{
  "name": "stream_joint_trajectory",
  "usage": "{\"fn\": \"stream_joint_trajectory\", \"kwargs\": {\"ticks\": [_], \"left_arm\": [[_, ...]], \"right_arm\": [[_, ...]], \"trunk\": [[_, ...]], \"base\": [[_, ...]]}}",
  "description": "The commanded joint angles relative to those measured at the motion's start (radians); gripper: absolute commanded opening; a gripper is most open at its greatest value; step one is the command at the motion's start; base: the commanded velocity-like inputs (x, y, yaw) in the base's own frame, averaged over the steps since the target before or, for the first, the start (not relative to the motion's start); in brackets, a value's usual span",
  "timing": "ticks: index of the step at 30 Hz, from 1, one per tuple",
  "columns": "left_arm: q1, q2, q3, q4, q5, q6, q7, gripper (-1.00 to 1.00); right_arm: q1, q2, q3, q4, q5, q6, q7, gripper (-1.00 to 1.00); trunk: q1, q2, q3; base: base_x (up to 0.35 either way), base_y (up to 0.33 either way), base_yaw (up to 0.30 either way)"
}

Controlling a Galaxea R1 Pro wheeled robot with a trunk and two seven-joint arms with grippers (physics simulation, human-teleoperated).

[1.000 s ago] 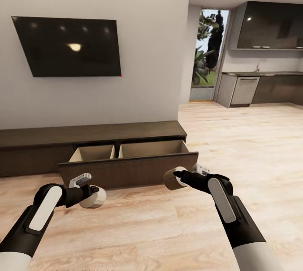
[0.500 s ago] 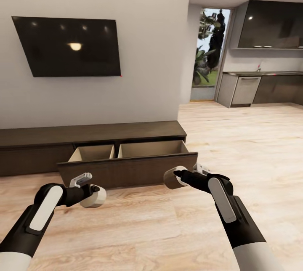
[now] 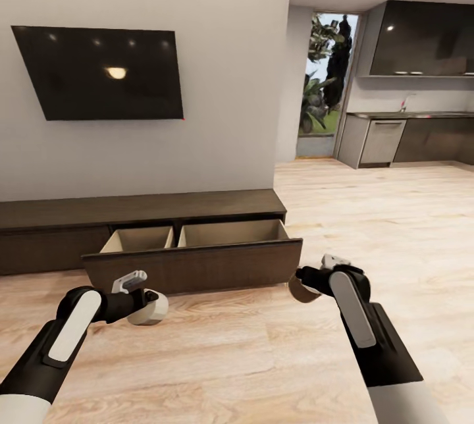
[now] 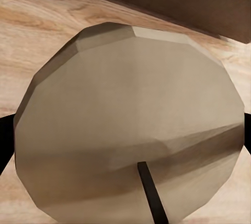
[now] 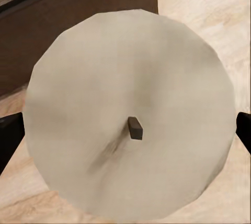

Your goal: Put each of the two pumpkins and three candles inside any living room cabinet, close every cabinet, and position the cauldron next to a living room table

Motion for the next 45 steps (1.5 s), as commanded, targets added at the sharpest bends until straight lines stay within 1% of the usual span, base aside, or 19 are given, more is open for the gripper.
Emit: {"fn": "stream_joint_trajectory", "kwargs": {"ticks": [1, 4, 7, 11, 13, 15, 16, 17, 18, 19, 21, 23, 25, 31, 45], "left_arm": [[-0.001, 0.001, -0.003, -0.001, 0.010, 0.001, 0.010, -1.00], [-0.001, 0.001, -0.016, -0.005, 0.010, 0.001, 0.010, -1.00], [0.000, 0.001, -0.030, -0.047, 0.011, 0.002, 0.010, -1.00], [0.007, 0.001, -0.065, -0.115, 0.011, 0.003, 0.010, -1.00], [0.008, 0.000, -0.098, -0.142, 0.008, 0.003, 0.014, -1.00], [0.008, 0.001, -0.139, -0.159, 0.006, 0.001, 0.047, -1.00], [0.008, 0.000, -0.152, -0.158, 0.007, -0.001, 0.081, -1.00], [0.008, -0.002, -0.165, -0.157, 0.011, -0.002, 0.139, -1.00], [0.008, -0.007, -0.172, -0.157, 0.013, -0.003, 0.171, -1.00], [0.009, -0.022, -0.175, -0.155, 0.014, -0.003, 0.195, -1.00], [0.009, -0.058, -0.174, -0.152, 0.012, -0.002, 0.221, -1.00], [0.009, -0.076, -0.175, -0.153, 0.012, 0.000, 0.231, -1.00], [0.009, -0.084, -0.176, -0.155, 0.012, 0.001, 0.236, -1.00], [0.010, -0.088, -0.178, -0.158, 0.011, 0.001, 0.238, -1.00], [0.010, -0.087, -0.175, -0.159, 0.011, 0.001, 0.238, -1.00]], "right_arm": [[-0.001, 0.000, 0.003, -0.013, -0.011, 0.013, -0.033, -1.00], [-0.001, 0.000, 0.011, -0.038, -0.004, 0.051, -0.061, -1.00], [-0.001, 0.000, 0.012, -0.037, -0.012, 0.061, -0.064, -1.00], [-0.001, 0.000, 0.005, -0.044, -0.016, 0.060, -0.064, -1.00], [-0.001, 0.000, 0.003, -0.045, -0.017, 0.058, -0.061, -1.00], [-0.001, 0.000, 0.002, -0.045, -0.017, 0.059, -0.060, -1.00], [-0.001, 0.000, 0.002, -0.045, -0.018, 0.060, -0.060, -1.00], [-0.001, 0.000, 0.002, -0.045, -0.018, 0.061, -0.060, -1.00], [-0.001, 0.000, 0.003, -0.045, -0.018, 0.061, -0.060, -1.00], [-0.001, 0.000, 0.003, -0.045, -0.018, 0.061, -0.060, -1.00], [-0.001, 0.000, 0.006, -0.045, -0.017, 0.060, -0.063, -1.00], [-0.001, 0.000, 0.008, -0.046, -0.016, 0.058, -0.065, -1.00], [-0.001, 0.000, 0.011, -0.044, -0.013, 0.056, -0.067, -1.00], [-0.001, 0.000, 0.009, -0.043, -0.011, 0.056, -0.068, -1.00], [-0.001, 0.001, 0.014, -0.039, -0.002, 0.056, -0.071, -1.00]], "trunk": [[0.000, 0.000, -0.001], [0.000, 0.000, -0.001], [0.000, 0.000, -0.001], [0.000, 0.000, -0.001], [0.000, 0.000, -0.001], [0.000, 0.000, -0.001], [0.000, 0.000, -0.001], [0.000, 0.000, -0.001], [0.000, 0.000, -0.001], [0.000, 0.000, -0.001], [0.000, 0.000, -0.001], [0.000, 0.000, -0.001], [0.000, 0.000, -0.001], [0.000, 0.000, -0.001], [0.000, 0.000, -0.001]], "base": [[0.000, -0.108, 0.000], [0.000, -0.166, 0.000], [0.000, -0.106, 0.000], [0.000, -0.028, 0.000], [0.000, -0.007, 0.000], [0.000, -0.003, 0.000], [0.000, -0.001, 0.000], [0.000, 0.000, 0.000], [0.000, 0.000, 0.000], [0.000, 0.000, 0.000], [0.000, 0.000, 0.000], [0.000, 0.000, 0.000], [0.000, 0.000, 0.000], [0.017, -0.046, 0.000], [0.107, -0.219, 0.000]]}}
